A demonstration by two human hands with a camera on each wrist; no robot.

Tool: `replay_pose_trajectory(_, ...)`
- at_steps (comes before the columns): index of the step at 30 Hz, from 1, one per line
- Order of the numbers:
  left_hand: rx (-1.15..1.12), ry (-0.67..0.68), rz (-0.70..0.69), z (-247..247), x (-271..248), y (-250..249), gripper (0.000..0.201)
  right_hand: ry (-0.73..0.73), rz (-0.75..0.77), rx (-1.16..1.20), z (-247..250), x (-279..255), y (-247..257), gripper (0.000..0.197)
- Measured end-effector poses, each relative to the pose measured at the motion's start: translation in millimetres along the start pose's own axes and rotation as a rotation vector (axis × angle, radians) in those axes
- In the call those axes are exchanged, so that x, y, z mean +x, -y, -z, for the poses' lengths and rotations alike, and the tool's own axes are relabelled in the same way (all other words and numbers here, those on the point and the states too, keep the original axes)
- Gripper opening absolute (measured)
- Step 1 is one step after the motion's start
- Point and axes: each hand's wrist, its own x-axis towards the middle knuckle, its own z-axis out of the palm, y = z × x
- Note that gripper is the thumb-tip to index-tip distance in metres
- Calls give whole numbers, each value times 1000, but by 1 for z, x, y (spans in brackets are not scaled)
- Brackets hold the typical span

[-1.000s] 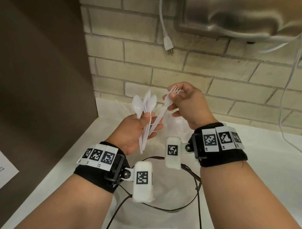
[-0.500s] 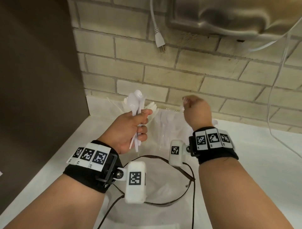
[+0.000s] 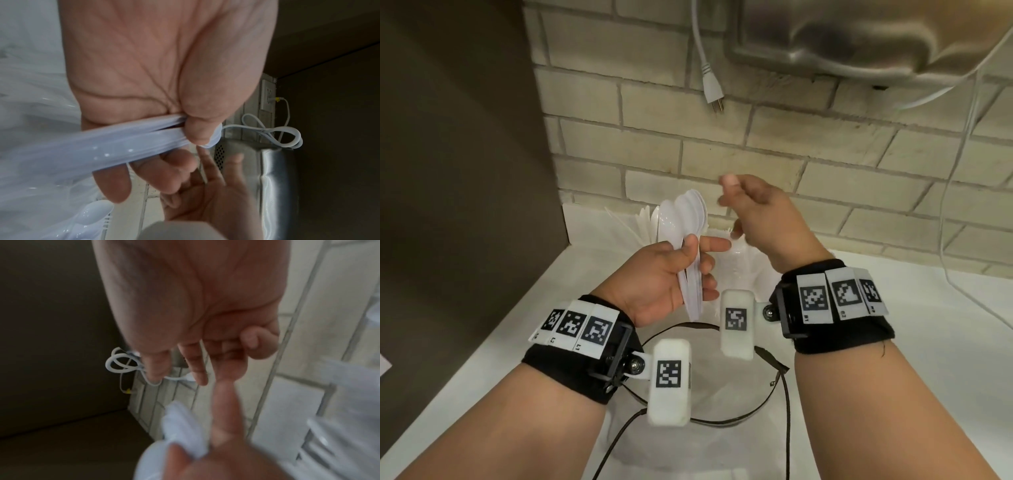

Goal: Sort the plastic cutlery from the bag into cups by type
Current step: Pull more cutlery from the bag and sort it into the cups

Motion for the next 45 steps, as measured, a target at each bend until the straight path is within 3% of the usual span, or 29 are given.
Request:
replay_pose_trajectory(3,44,-61,11,-7,0,1,34,188,9,23,-9,-9,10,41)
replay_pose_trajectory(5,133,-147,13,-12,1,1,29,220,0,24,-14,-11,8,38)
replay_pose_trajectory(7,341,-229,-9,-15,2,2,31,200,-8,-12,-18,-11,5,37)
replay_pose_trajectory(10,664,-230,-37,-17,3,5,27,177,-2,-109,-21,-13,5,32)
replay_pose_trajectory(13,743,-255,-9,-21,3,4,29,187,69,-258,-18,-16,8,21)
replay_pose_trajectory(17,841,-344,-24,-25,6,3,35,143,57,-403,-12,-19,3,30)
replay_pose_trajectory(21,998,-264,7,-30,5,5,39,147,42,-405,-3,-23,0,32)
replay_pose_trajectory(23,1093,-276,7,-28,4,3,54,84,40,-407,10,-24,1,31)
replay_pose_trajectory(25,1195,-310,-10,-24,-3,-2,45,-35,38,-459,32,-21,0,32)
replay_pose_trajectory(28,1454,-116,169,-11,-23,-11,9,-257,54,-538,71,-16,-8,30)
replay_pose_trajectory(31,1583,81,446,-5,-39,-7,9,-434,63,-629,99,-10,-23,31)
replay_pose_trajectory(35,1643,137,596,-4,-41,8,25,-502,25,-642,101,-3,-51,37)
replay_pose_trajectory(39,1672,112,571,-4,-36,20,45,-390,-52,-663,78,2,-84,41)
replay_pose_trajectory(45,1642,80,532,-4,-35,27,61,-19,-330,-905,48,-6,-116,52)
